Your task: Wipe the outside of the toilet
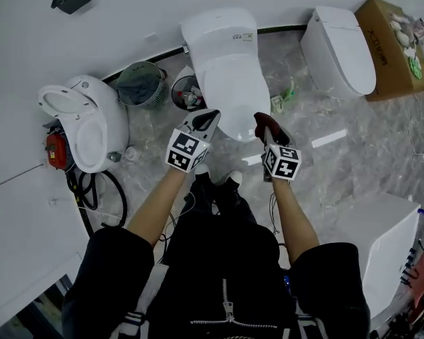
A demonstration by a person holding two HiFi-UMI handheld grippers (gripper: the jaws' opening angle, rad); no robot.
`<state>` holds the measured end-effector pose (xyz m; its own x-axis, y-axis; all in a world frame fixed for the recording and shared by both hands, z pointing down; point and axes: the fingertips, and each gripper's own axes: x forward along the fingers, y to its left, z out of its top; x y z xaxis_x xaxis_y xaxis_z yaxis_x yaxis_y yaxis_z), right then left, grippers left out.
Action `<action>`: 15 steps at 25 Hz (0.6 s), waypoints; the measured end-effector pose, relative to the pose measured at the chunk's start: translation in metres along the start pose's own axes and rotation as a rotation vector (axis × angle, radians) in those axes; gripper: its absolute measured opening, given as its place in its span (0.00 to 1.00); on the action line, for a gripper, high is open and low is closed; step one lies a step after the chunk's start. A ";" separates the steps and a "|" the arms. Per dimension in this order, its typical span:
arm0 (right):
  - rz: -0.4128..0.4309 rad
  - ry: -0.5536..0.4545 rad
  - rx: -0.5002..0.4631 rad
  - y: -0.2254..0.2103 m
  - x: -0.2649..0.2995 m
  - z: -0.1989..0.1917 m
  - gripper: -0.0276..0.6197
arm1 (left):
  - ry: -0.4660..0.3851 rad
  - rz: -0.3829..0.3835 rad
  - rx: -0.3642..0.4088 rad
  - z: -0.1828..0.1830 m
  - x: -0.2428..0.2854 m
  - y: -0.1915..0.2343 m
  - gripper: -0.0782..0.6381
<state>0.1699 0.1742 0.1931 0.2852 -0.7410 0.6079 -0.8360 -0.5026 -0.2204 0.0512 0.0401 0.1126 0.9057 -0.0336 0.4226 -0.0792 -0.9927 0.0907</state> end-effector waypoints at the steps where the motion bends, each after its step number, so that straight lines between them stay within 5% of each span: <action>1: 0.009 -0.033 -0.002 0.006 -0.006 0.020 0.22 | -0.018 0.003 0.012 0.014 -0.003 0.003 0.11; 9: 0.042 -0.282 -0.011 0.034 -0.061 0.150 0.22 | -0.185 0.019 0.131 0.125 -0.038 0.016 0.11; 15: 0.087 -0.416 -0.073 0.066 -0.099 0.210 0.22 | -0.268 0.022 0.177 0.174 -0.064 0.014 0.11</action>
<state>0.1852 0.1208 -0.0419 0.3646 -0.9031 0.2270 -0.8919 -0.4087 -0.1934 0.0644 0.0080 -0.0704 0.9839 -0.0613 0.1677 -0.0476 -0.9953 -0.0843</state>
